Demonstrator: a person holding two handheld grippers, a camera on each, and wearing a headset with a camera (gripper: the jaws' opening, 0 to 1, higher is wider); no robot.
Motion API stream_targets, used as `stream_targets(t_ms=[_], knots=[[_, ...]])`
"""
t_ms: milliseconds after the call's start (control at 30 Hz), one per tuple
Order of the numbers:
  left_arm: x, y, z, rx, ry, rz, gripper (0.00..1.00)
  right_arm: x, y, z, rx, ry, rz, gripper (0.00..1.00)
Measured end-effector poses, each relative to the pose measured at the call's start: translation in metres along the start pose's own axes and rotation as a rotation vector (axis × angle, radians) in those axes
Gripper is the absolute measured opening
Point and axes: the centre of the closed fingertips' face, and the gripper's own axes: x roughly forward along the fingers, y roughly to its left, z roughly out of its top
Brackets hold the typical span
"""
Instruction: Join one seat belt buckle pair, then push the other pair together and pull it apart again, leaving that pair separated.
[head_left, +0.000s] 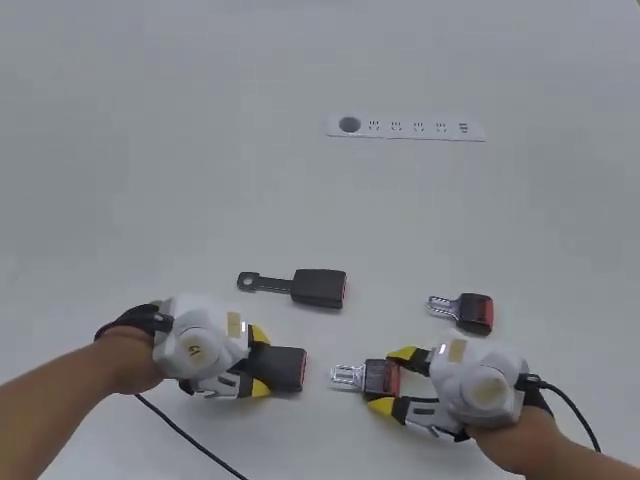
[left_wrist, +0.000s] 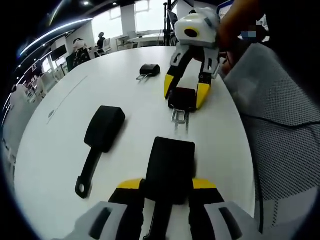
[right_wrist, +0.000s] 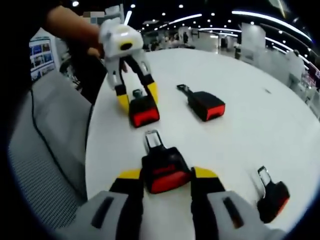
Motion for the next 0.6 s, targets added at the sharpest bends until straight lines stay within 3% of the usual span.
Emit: stream_targets(t_ms=[300,533,600], knots=[[0.0,0.0,0.0,-0.005,-0.01,-0.003,0.36,0.019,0.006,0.015,-0.032,0.021,-0.013,0.36],[0.0,-0.002,0.001,0.019,-0.002,-0.014,0.35,0.031,0.008,0.026,-0.062,0.056,0.006,0.36],[0.001,-0.001,0.002,0.02,0.002,-0.018,0.35,0.03,0.008,0.025,-0.03,0.039,0.02,0.36]])
